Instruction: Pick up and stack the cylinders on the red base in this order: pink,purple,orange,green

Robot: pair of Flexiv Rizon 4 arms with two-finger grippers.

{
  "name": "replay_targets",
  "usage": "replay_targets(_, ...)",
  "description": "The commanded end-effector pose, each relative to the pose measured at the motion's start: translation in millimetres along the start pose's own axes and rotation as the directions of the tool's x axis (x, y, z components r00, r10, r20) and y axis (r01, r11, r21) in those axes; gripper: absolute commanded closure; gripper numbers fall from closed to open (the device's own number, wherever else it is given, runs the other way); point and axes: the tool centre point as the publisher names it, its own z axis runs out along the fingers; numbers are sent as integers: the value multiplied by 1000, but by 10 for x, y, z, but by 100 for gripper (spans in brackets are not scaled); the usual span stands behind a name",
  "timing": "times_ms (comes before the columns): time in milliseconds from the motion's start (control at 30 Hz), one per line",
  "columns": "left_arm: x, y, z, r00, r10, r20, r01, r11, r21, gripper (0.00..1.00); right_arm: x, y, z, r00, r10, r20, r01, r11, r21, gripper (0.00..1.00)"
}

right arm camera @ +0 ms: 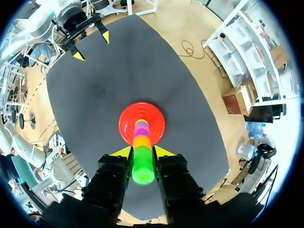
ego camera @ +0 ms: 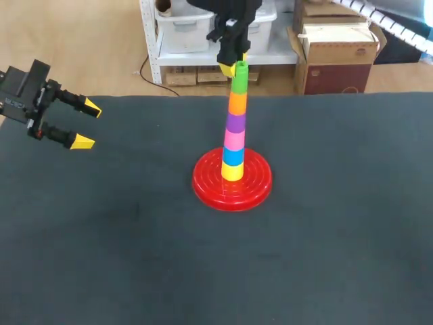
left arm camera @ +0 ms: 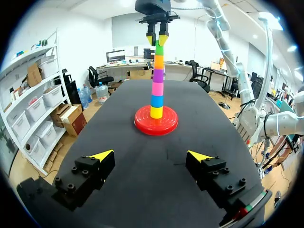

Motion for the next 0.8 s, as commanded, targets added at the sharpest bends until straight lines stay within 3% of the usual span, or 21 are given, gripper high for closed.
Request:
replay_targets(33,11,-3,-3,1000,3,2,-3,1000,-1,0,15,4,185,999,13,41,-13,1000,-1,100)
replay_targets(67,11,-3,-3,1000,3,2,-3,1000,-1,0,-3,-6,159,997,20,69,-19,1000,-5,100)
replay_targets(100,11,-3,-3,1000,3,2,-3,1000,-1,0,-19,-18,123,995,24,92,-23,1000,-9,92)
replay_targets(133,11,-3,-3,1000,3,2,-3,1000,-1,0,-33,-34,81,992,30,119,-29,1000,-11,52)
replay_targets(167,11,-3,-3,1000,3,2,-3,1000,-1,0,-48,-51,32,986,33,161,-31,999,-14,0)
replay_targets(333,11,-3,-3,1000,3,2,-3,1000,-1,0,-99,-149,-196,963,46,265,-49,999,5,0)
replay_targets(467,11,-3,-3,1000,3,2,-3,1000,-1,0,-107,-271,-374,910,95,403,-110,994,14,0)
replay_targets(567,11,-3,-3,1000,3,2,-3,1000,-1,0,-38,-392,-419,846,171,506,-196,981,-4,0)
replay_targets(633,11,-3,-3,1000,3,2,-3,1000,-1,0,46,-477,-419,775,251,580,-276,960,-47,0)
replay_targets(767,11,-3,-3,1000,3,2,-3,1000,-1,0,217,-600,-356,677,359,642,-374,920,-120,0)
replay_targets(800,11,-3,-3,1000,3,2,-3,1000,-1,0,250,-620,-345,672,361,646,-370,920,-130,0)
